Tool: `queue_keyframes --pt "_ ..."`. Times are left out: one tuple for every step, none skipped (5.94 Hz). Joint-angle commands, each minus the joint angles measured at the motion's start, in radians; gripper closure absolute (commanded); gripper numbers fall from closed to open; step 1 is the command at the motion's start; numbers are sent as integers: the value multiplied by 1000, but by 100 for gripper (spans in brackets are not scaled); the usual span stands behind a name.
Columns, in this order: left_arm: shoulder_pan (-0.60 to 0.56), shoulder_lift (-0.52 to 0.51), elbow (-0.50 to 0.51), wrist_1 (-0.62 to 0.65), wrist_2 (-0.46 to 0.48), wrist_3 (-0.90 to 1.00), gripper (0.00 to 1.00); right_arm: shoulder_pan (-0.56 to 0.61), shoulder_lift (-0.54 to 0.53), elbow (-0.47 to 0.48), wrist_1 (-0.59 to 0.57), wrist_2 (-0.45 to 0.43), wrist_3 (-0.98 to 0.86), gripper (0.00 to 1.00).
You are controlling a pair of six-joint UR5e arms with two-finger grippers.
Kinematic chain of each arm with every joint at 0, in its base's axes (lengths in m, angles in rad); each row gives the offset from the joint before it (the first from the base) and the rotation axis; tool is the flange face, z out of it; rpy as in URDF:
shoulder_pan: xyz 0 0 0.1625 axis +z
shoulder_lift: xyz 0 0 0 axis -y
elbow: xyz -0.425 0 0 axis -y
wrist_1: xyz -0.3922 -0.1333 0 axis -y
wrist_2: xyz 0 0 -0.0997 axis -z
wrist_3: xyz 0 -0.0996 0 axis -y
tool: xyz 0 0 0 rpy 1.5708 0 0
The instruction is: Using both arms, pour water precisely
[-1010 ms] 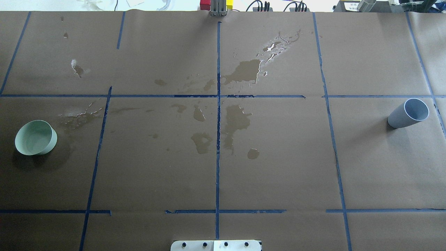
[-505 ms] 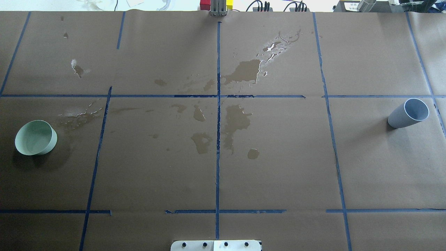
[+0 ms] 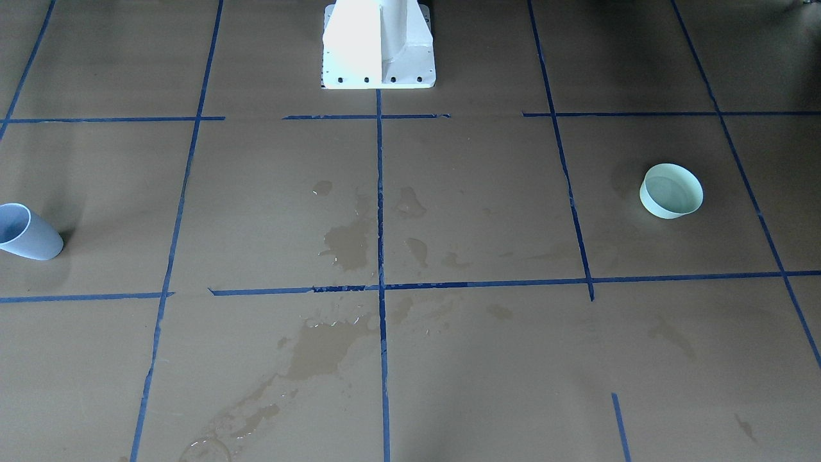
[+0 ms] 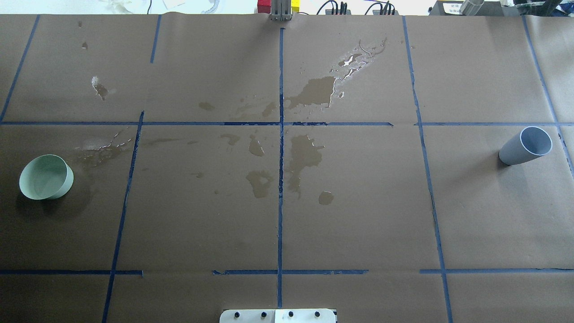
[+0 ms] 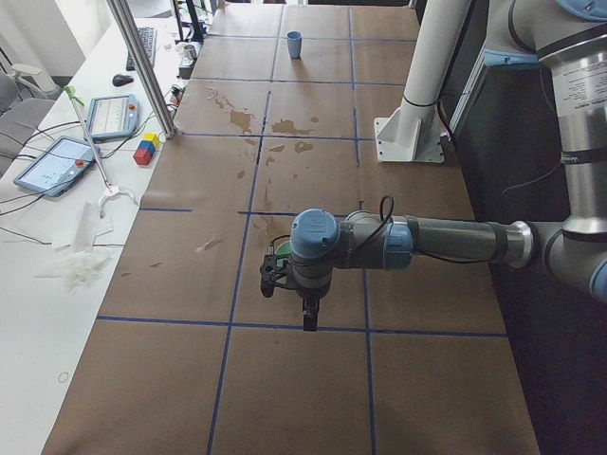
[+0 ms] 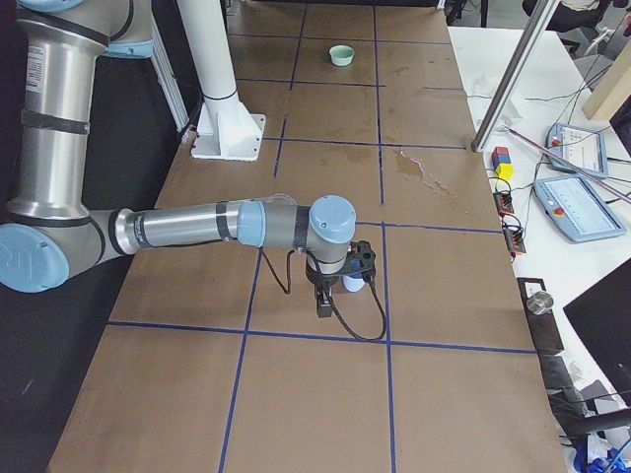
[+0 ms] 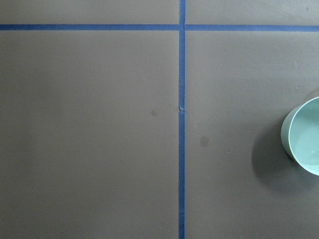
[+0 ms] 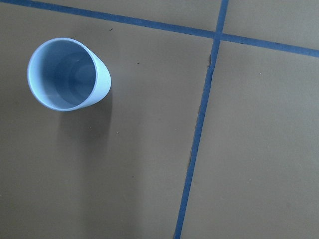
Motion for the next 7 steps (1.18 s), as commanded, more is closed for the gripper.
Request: queue_keyframes --pt "0 41 -15 -10 7 2 0 -5 0 0 1 0 2 0" --pt "6 30 -32 13 4 2 0 -6 0 0 1 0 2 0" --pt "44 -11 -93 215 7 2 0 -6 0 0 1 0 2 0" --pt "45 -40 -95 267 10 5 0 -8 0 -2 1 0 -1 0" --pt "46 -57 -83 261 9 2 0 -8 -2 -2 -1 0 -5 0" --pt "46 -95 -78 260 7 2 0 -8 -29 14 2 2 -2 0" --pt "46 -130 -37 260 7 4 0 -8 -55 24 33 3 1 0"
